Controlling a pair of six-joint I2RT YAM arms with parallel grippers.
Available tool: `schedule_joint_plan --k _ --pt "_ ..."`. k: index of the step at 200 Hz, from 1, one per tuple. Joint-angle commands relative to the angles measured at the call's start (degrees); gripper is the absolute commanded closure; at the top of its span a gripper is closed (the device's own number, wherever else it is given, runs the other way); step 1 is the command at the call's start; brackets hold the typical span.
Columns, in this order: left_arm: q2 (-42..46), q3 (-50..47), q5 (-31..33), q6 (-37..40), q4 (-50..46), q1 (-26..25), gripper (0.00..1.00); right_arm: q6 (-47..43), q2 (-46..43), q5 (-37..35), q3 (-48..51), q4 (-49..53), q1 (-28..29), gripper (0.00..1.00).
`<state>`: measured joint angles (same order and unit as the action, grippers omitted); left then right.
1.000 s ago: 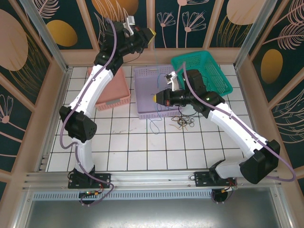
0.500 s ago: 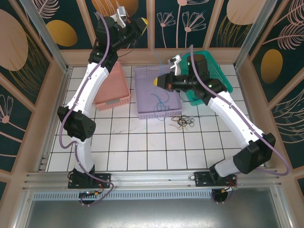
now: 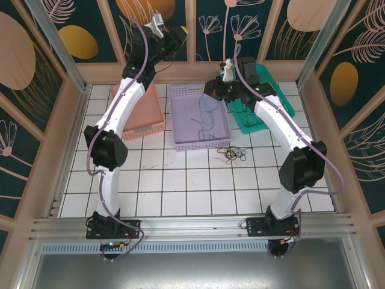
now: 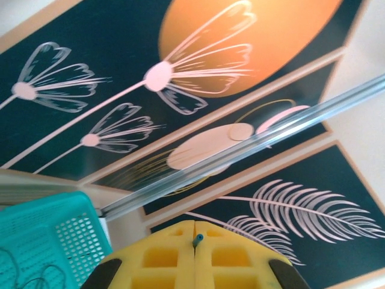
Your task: Untangle the cables
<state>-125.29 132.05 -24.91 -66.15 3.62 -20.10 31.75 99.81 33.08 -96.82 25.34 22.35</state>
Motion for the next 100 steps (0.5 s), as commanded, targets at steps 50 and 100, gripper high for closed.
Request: schedule_joint_plan --k 50,100 --pt "-5.02 -8.29 0.97 10.7 -3.35 0.47 0.92 -0.58 4.16 -9.0 12.35 -3.64 1.79 1.0" --pt "-7.33 -9.9 4.19 14.54 -9.92 0.5 0.77 2.29 9.9 -11.14 10.46 -2.76 3.4 1.0"
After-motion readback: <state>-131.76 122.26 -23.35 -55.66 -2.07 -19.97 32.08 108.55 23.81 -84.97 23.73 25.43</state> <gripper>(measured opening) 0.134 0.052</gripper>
